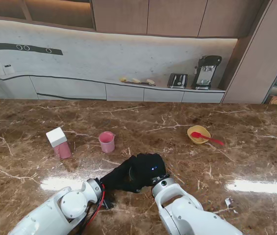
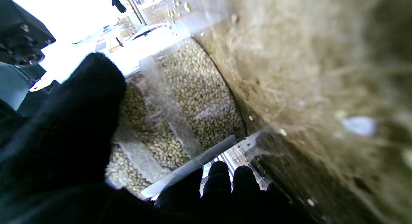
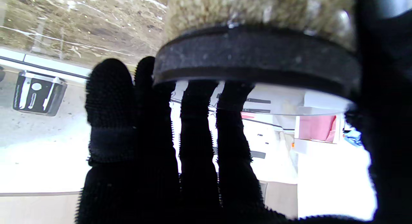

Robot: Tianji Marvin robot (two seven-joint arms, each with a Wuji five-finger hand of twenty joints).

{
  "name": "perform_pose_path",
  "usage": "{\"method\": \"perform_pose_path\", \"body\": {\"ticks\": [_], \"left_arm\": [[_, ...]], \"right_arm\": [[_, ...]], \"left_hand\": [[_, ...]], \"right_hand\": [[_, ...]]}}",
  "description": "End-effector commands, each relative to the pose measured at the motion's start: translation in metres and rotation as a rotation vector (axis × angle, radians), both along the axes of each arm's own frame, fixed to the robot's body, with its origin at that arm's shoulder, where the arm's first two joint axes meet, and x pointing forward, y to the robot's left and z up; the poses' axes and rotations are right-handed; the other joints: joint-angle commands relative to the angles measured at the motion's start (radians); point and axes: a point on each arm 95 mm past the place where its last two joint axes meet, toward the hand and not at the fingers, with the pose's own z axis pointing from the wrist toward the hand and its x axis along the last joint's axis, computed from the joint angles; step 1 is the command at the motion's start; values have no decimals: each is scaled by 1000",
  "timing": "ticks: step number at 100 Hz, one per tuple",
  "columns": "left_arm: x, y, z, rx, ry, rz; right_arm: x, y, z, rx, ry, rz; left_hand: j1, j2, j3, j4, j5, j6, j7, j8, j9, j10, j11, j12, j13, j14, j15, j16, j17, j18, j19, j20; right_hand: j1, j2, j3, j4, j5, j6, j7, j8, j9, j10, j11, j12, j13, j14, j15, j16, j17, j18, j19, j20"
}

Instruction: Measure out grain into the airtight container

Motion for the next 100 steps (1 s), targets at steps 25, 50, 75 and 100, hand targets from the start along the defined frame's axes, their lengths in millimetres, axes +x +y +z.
{"method": "perform_pose_path", "body": {"ticks": [25, 50, 75, 100], "left_arm": [[-30, 14, -41, 88, 105, -11], [-30, 13, -41, 85, 102, -10], [-29, 14, -41, 75, 80, -6], [-27, 14, -36, 45, 19, 17]], "right_arm": [[-4, -2, -15, 4, 40, -33], [-10, -1, -4, 17, 17, 0], [-15, -2, 7, 14, -26, 17], [-20, -11, 16, 46, -54, 3]], "left_hand": [[33, 132, 66, 51, 144, -61, 126, 24, -30, -3, -8, 7, -34, 162, -9, 6, 91, 398, 115, 20], [34, 124, 43, 56, 40, -93, -18, -85, -31, 0, -14, -15, -35, 162, -12, -3, 91, 398, 114, 17], [17, 66, -3, 48, -114, -102, -186, -220, -32, 7, -25, -46, -34, 153, -11, -3, 95, 365, 120, 23], [-19, -11, -96, 17, -129, -80, -373, -274, -31, -24, -32, -91, -27, 97, -29, -48, 112, 291, 93, -24]], "right_hand": [[73, 258, 16, 44, -14, 25, -11, -25, 26, -4, 71, 2, 88, -128, 76, 0, -27, -70, 13, -50], [38, 289, -150, 66, -111, 20, -102, -60, -88, -28, 5, -32, -80, -86, -29, -50, -200, -5, -107, -10], [-9, 321, -272, 101, -184, 17, -174, -67, -212, -38, -73, -60, -281, -53, -180, -145, -417, 29, -267, 4], [-27, 317, -280, 107, -207, 23, -193, -65, -268, -34, -106, -76, -371, -49, -220, -175, -509, 26, -333, 2]]}}
